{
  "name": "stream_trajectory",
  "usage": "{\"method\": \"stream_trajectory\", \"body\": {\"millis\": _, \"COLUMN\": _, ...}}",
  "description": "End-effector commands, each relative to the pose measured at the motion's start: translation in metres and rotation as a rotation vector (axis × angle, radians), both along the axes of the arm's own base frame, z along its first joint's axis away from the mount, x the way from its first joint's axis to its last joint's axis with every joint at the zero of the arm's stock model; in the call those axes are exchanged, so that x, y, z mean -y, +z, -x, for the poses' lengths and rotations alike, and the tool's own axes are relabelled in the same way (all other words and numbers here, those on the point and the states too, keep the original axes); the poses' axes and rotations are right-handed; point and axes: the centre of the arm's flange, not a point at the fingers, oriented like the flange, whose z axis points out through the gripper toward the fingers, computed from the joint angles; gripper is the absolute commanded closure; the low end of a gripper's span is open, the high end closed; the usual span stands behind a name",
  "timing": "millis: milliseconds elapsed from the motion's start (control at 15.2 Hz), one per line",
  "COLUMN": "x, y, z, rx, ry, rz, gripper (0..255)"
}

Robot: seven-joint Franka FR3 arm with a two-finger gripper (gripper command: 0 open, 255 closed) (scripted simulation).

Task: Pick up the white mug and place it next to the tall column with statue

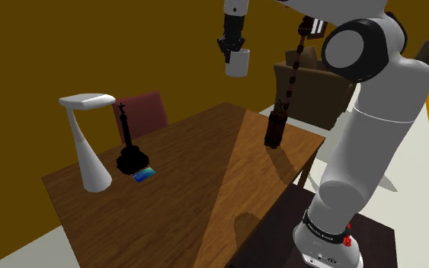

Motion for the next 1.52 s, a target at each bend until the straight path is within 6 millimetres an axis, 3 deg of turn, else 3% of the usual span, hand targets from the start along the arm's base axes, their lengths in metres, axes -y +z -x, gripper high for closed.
{"method": "stream_trajectory", "body": {"millis": 0, "x": -0.001, "y": 0.006, "z": 0.001, "rx": 0.000, "ry": 0.000, "rz": 0.000, "gripper": 255}}
{"method": "stream_trajectory", "body": {"millis": 1452, "x": -0.291, "y": 0.006, "z": -0.004, "rx": 0.000, "ry": 0.000, "rz": 0.000, "gripper": 255}}
